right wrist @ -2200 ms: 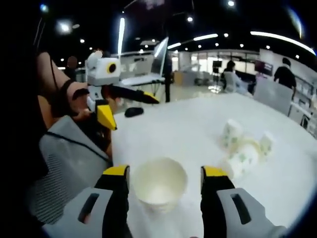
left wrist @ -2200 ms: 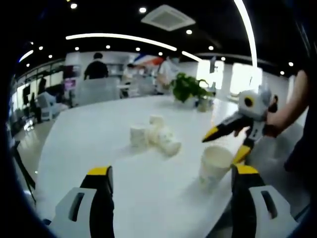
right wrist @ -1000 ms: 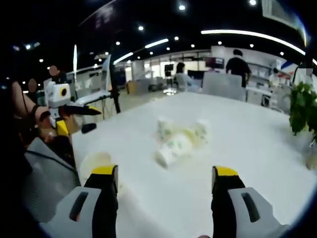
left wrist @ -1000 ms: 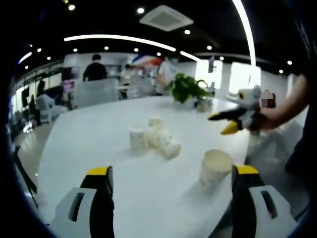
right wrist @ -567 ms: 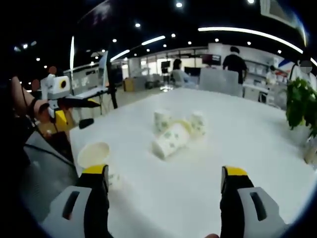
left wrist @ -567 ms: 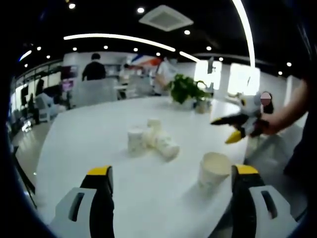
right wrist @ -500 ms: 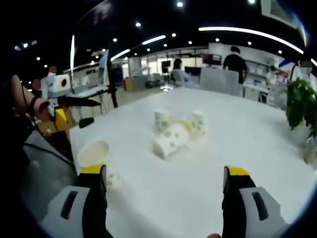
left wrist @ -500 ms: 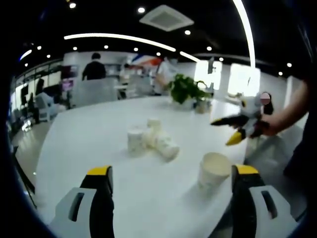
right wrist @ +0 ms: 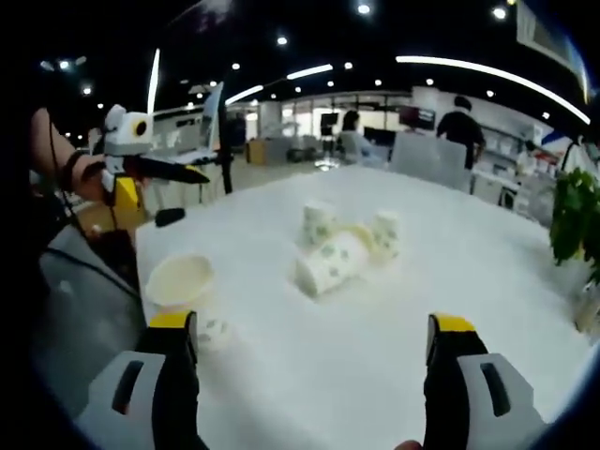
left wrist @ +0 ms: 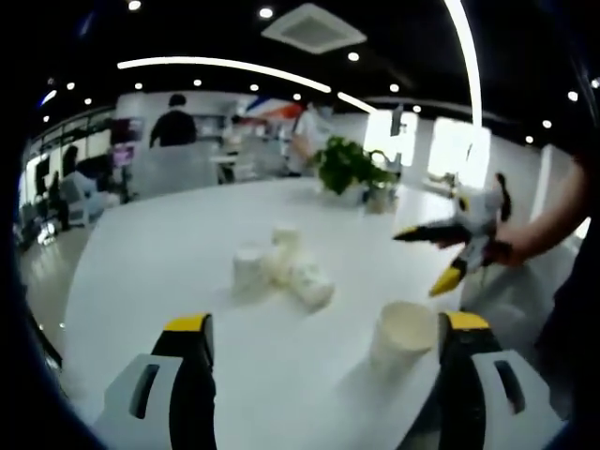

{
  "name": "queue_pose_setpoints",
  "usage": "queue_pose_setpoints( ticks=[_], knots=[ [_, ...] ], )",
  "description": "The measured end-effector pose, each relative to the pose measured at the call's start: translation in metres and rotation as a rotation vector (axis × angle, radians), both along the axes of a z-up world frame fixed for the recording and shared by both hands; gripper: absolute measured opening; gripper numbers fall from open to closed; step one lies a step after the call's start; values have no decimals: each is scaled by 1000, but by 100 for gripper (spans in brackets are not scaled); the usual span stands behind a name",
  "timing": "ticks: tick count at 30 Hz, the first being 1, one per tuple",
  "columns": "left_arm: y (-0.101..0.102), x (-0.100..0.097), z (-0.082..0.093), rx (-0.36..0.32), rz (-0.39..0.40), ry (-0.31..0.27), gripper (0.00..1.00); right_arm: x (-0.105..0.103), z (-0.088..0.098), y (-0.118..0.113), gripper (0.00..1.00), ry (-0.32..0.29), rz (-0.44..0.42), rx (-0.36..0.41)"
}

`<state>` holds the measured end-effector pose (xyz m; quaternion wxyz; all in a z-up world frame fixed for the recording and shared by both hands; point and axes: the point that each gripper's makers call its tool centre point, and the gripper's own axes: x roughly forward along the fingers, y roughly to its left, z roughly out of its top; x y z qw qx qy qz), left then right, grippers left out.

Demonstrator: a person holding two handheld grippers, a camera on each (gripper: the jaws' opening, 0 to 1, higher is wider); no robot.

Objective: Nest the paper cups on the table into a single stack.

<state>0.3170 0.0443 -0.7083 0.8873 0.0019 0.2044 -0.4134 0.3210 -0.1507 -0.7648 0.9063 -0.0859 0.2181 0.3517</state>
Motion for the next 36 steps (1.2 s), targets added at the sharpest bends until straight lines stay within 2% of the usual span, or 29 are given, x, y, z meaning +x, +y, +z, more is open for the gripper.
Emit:
queue_pose_setpoints(
  ticks=[3, 4, 5, 7, 9, 10, 13, 15, 18, 19, 22, 23, 29, 31, 36],
  knots=[
    [-9, 5, 4, 2, -4, 20, 98, 6, -1, -5, 100, 1, -9, 14],
    [-16, 5, 5, -1, -15, 46, 98, 7, -3, -6, 100, 4, -10, 12],
    [-19, 5, 4, 10, -23, 72, 98, 9, -5, -8, 100, 6, -13, 18],
    [-30, 9, 5, 40, -53, 74, 98, 12, -7, -10, 100, 11, -16, 35],
    [-34, 10, -2, 98, -53, 148, 98, 14, -9, -12, 100, 14, -20, 44],
    [-40, 16, 2, 85, -54, 133, 98, 15, -9, -12, 100, 12, -22, 54],
    [-51, 27, 4, 81, -32, 163, 98, 17, -13, -13, 100, 15, -19, 66],
    [-63, 38, 2, 78, -22, 192, 96, 17, -16, -12, 100, 18, -5, 68],
    [-74, 47, -10, 126, -28, 224, 97, 17, -20, -13, 100, 28, 0, 76],
    [-80, 49, -11, 121, -36, 239, 97, 18, -21, -13, 100, 38, -4, 87],
    [-95, 54, -18, 145, -57, 254, 94, 21, -22, -11, 100, 56, -1, 88],
    [-100, 58, -20, 156, -64, 251, 92, 23, -19, -10, 100, 43, 7, 85],
    [-108, 79, -35, 177, -26, 306, 88, 33, -16, -6, 100, 47, 16, 93],
    [-108, 81, -42, 167, 1, 360, 86, 32, -15, -3, 100, 47, 26, 96],
    [-107, 93, -52, 191, 39, 387, 88, 32, -20, -2, 100, 56, 40, 96]
  ],
)
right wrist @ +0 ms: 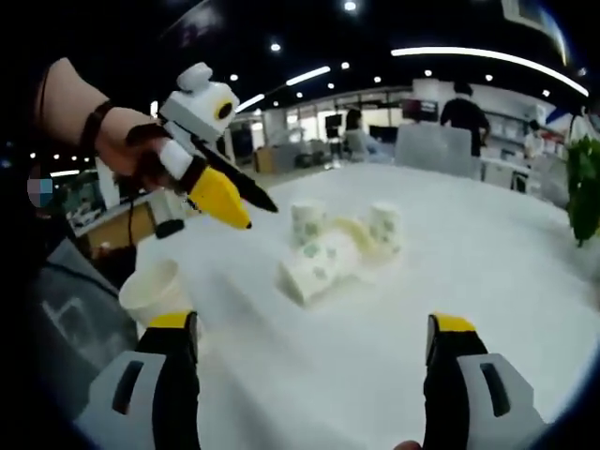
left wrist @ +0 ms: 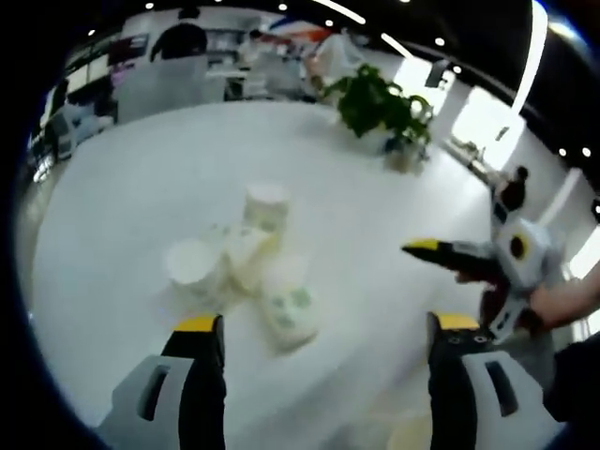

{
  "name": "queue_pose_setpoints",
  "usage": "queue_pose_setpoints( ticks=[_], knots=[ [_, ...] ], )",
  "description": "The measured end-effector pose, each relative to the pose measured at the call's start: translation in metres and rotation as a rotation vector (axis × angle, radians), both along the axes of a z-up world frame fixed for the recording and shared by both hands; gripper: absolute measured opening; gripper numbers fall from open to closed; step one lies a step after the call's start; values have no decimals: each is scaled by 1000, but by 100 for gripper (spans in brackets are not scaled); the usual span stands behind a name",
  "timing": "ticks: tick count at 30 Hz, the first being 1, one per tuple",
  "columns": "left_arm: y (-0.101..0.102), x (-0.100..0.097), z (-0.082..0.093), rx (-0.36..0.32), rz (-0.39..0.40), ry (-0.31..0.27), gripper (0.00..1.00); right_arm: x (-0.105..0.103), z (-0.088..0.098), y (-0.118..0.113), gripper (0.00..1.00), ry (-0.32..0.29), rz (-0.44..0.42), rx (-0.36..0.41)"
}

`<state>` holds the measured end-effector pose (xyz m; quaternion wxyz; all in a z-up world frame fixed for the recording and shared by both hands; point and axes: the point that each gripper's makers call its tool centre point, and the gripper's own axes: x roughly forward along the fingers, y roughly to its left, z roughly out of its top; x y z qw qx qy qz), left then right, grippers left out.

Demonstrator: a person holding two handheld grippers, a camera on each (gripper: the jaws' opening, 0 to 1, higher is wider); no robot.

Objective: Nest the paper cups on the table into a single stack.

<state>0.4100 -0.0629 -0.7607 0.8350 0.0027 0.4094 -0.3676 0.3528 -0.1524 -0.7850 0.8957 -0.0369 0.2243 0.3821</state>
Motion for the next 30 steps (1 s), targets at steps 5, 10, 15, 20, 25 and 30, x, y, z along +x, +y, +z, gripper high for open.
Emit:
queue_pose_setpoints(
  ticks=[5, 10, 15, 20, 25, 30],
  knots=[
    [-4, 8, -9, 6, 30, 46, 90, -6, -9, -1, 100, 10, 18, -11],
    [-9, 9, -22, 57, 6, 68, 88, -11, -14, -7, 100, 20, 19, -13],
    [-16, 15, -26, 37, 29, 106, 87, -14, -15, -13, 100, 16, 21, -17],
    [-20, 22, -35, 52, 67, 155, 88, -15, -10, -15, 100, 33, 7, 37],
    [-26, 29, -42, 53, 106, 186, 86, -15, -11, -18, 100, 30, 11, 40],
    [-31, 32, -49, 78, 98, 186, 84, -15, -9, -22, 100, 41, -13, 107]
  ],
)
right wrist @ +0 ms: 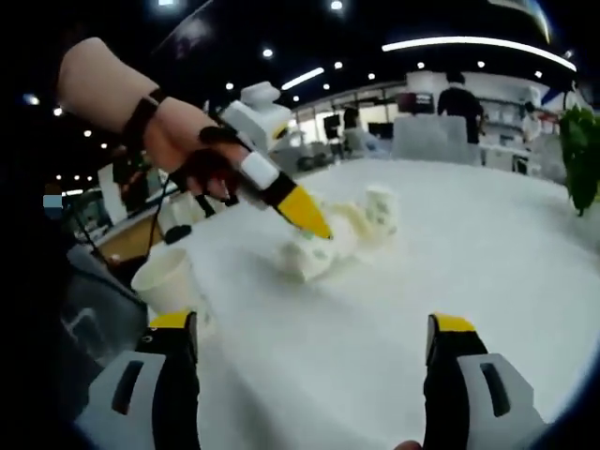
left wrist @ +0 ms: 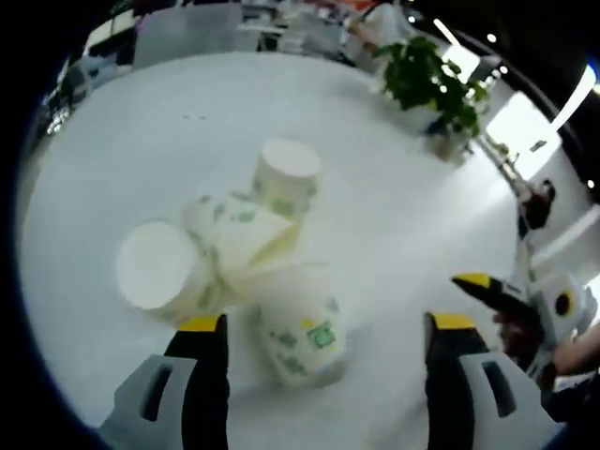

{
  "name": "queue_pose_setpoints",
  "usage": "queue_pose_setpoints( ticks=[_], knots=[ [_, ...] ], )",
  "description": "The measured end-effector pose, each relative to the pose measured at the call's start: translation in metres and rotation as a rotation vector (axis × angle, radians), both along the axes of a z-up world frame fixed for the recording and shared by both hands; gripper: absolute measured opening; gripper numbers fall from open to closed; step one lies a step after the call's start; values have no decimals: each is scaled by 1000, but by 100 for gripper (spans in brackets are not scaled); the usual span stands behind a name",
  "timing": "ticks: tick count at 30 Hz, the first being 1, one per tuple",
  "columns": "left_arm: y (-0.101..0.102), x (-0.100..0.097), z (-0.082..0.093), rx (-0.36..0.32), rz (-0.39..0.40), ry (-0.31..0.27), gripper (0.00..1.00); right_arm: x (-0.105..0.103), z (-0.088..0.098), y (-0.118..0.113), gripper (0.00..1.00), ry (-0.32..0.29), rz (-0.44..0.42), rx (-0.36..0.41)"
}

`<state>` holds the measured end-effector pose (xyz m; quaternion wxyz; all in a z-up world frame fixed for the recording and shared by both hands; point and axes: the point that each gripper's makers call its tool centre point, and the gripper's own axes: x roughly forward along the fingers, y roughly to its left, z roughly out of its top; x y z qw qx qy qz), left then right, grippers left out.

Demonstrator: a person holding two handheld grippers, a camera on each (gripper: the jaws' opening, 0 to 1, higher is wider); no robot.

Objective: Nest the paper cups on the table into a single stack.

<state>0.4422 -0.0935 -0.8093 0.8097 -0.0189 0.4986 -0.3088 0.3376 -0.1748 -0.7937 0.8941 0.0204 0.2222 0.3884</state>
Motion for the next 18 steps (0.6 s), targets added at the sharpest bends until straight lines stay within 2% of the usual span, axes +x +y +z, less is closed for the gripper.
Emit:
queue_pose_setpoints(
  ticks=[7, 10, 13, 16, 18],
  knots=[
    [-7, 5, -2, 15, -5, 2, 80, -4, -1, 0, 100, -5, 18, -10],
    [-7, 2, -9, 44, -29, 21, 81, -3, 4, 0, 100, -6, 2, 35],
    [-4, 2, -12, 61, -23, 30, 79, -4, 6, 0, 100, -13, 7, 30],
    [-3, 6, -13, 63, -14, 23, 76, -4, 6, -1, 100, -9, 8, 37],
    [-3, 8, -13, 67, -16, 12, 73, -5, 10, -1, 100, 2, -7, 69]
  ],
)
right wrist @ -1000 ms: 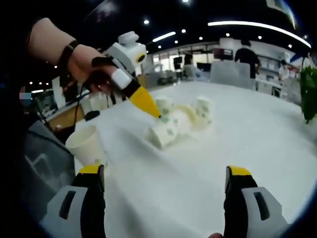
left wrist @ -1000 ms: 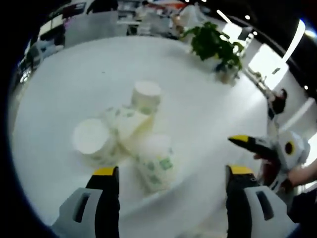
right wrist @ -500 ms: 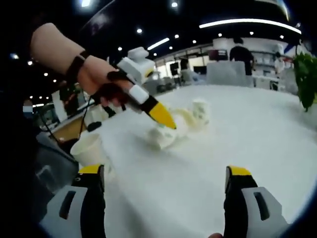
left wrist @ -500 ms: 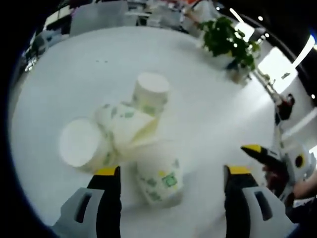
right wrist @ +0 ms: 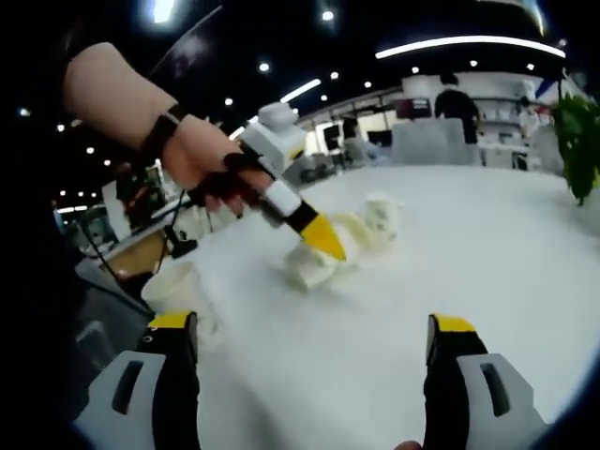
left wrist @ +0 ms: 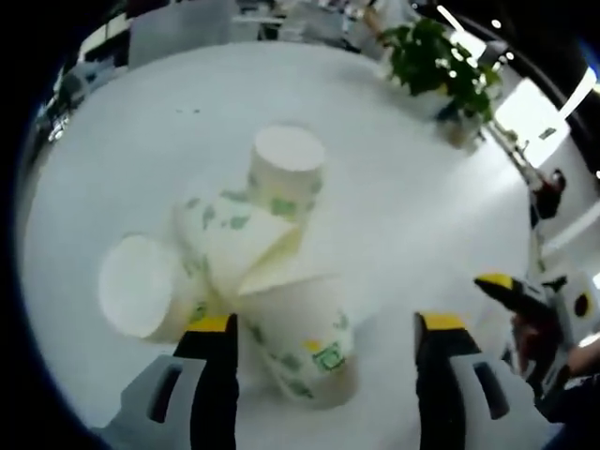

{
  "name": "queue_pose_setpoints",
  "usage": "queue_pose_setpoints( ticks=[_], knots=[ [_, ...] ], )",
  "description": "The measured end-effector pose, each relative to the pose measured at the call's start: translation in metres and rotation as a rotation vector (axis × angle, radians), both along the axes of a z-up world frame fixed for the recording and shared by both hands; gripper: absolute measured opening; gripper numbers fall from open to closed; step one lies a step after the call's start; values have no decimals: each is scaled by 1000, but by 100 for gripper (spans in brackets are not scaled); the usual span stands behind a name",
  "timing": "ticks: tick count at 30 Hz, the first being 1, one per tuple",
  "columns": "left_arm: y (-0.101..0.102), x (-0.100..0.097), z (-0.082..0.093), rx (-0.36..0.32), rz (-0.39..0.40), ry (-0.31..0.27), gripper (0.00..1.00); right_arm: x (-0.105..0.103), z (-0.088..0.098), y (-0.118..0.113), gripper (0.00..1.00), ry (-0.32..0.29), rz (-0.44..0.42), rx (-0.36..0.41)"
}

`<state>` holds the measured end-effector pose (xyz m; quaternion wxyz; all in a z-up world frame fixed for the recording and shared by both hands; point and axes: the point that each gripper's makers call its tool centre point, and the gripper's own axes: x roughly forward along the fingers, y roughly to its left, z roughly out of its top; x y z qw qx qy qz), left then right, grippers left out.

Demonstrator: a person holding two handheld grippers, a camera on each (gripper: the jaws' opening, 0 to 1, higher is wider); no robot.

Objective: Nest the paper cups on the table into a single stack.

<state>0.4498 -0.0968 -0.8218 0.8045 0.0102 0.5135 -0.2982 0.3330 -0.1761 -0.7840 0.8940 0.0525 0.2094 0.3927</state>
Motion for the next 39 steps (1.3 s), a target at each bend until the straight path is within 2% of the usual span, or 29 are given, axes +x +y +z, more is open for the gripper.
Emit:
queue_pose_setpoints(
  ticks=[8, 17, 24, 29, 39],
  knots=[
    [0, 2, -7, 7, -5, 11, 63, 2, 13, 5, 100, -19, -12, 25],
    [4, -1, -10, 38, -62, 4, 45, 1, 12, 5, 100, -17, -8, 26],
    [3, -1, -10, 41, -61, 2, 43, 0, 7, 2, 100, -8, -13, 20],
    [4, -5, -10, 31, -52, 22, 42, -1, 5, 5, 100, -4, -5, 16],
    [4, -6, 0, -4, -41, 19, 41, -1, 6, 6, 100, 4, -3, 10]
  ],
)
